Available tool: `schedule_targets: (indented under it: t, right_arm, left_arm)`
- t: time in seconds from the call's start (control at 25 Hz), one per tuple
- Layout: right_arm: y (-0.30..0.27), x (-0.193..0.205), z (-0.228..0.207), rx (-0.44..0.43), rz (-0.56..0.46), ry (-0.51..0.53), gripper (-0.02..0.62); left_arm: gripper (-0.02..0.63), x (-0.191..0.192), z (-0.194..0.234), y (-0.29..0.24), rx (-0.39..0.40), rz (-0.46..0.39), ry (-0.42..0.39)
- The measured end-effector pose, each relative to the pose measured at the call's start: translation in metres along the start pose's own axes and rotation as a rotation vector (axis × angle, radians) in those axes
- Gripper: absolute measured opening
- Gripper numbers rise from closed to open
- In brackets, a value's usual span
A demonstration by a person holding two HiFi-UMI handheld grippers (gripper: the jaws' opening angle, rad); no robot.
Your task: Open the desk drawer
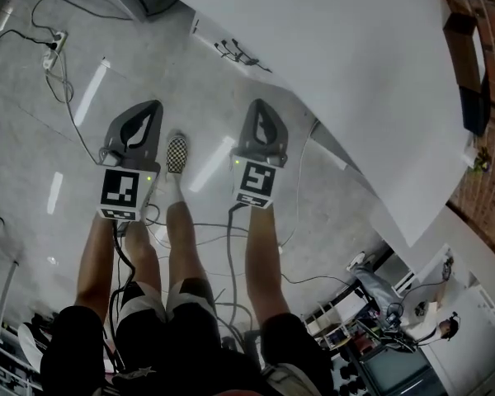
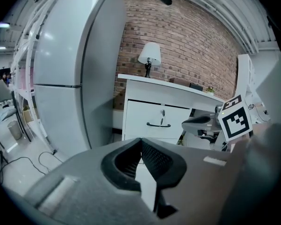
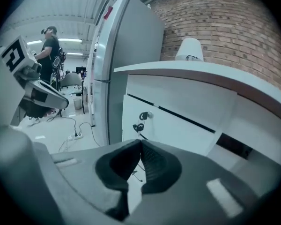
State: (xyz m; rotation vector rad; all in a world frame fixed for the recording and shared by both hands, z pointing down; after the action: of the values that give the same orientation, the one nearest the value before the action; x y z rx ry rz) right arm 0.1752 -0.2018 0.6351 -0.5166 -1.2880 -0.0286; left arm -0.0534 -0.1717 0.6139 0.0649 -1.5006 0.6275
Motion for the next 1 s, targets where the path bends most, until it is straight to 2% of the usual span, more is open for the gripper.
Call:
schedule_targets:
  t: [0.24,0.28,0.44,0.52,0.64,0.72,1.0]
  right_arm:
    - [-0.026,0.003,0.003,-0.034,0.014,0.196,0.011]
    - [-0.03,0.003,0.003,-0.043,0.021,0.223,0.092]
    - [-0.045,0.003,0.0,-0.063,0.068,0.379,0.124]
    - [-0.052,0.002,0.003,-0.082,0.079,0.451,0.176]
    - [-0.062,0.004,0.007,-0.11,0.102,0.533,0.177]
    - [-0.07,0.007,0.009,-0.131,0.116,0.572,0.209]
    - [-0.092,0.019,0.011,-0.166,0.171,0.68,0.209]
  left_arm:
    - [0.011,0.016,0.001,0.001,-0.006,0.021,0.013]
    - [0.011,0.017,0.001,0.001,-0.008,0.024,0.015]
    - [0.011,0.023,-0.001,0.002,-0.01,0.037,0.015]
    - [0.011,0.027,0.0,0.004,-0.013,0.043,0.014]
    - [0.011,0.03,0.001,0.005,-0.02,0.038,0.026]
    - [0.011,0.031,0.002,0.005,-0.026,0.029,0.026]
    - [0.011,0.037,0.008,0.006,-0.037,0.037,0.04]
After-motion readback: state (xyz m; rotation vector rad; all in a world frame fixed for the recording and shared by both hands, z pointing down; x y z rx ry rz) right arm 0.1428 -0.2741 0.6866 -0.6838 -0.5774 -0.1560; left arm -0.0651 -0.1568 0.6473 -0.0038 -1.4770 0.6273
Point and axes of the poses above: the fingertips, and each gripper's own axes: y backward along the fingers, z to its left, x out of its underside, the point moved 7 cm from there along y, backward along the fingers, and after that the axes turned 11 degrees about -z, right-handed, at the moved point
